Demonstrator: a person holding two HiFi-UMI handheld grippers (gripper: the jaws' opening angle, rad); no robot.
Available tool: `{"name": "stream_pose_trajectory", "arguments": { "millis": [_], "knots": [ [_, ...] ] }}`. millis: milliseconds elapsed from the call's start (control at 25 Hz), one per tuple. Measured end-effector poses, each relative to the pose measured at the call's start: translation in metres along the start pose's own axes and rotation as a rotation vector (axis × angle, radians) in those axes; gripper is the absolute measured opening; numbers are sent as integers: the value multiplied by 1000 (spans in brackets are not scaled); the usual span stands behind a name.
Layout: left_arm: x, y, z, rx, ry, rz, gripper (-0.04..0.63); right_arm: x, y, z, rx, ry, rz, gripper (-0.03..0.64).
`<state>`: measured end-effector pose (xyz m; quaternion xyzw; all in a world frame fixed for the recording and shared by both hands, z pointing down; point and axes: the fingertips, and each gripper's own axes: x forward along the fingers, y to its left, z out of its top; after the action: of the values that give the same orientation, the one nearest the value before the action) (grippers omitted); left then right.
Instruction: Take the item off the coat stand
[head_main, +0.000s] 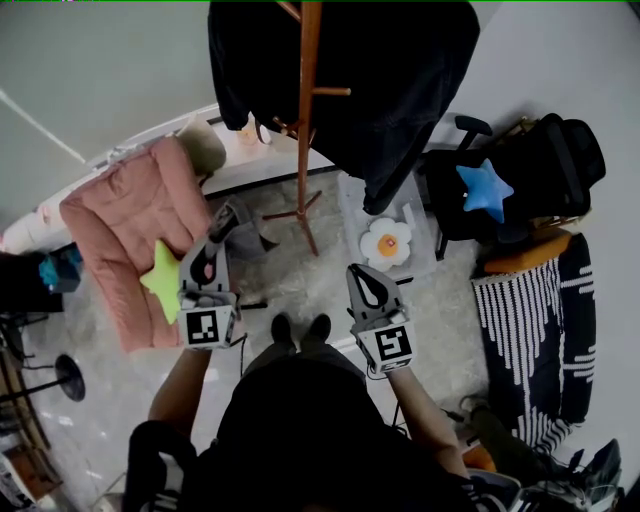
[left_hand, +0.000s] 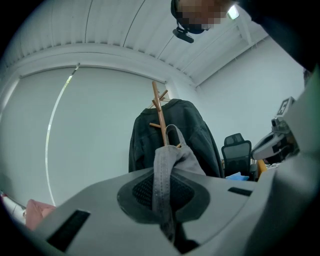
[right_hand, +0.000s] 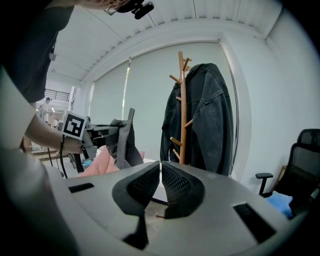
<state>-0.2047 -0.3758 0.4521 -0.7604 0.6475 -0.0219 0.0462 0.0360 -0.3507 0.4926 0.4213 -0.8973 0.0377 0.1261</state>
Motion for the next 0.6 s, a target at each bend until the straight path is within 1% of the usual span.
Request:
{"name": "stream_pose_trajectory", "arguments": {
  "millis": [320, 600],
  "knots": [
    [-37, 15, -1, -2, 2, 29, 26, -4, -9, -7, 12, 9, -38, 29],
    [-56, 22, -16, 6, 12, 49, 26, -11, -16, -21, 0, 31, -68, 29]
  ]
}}
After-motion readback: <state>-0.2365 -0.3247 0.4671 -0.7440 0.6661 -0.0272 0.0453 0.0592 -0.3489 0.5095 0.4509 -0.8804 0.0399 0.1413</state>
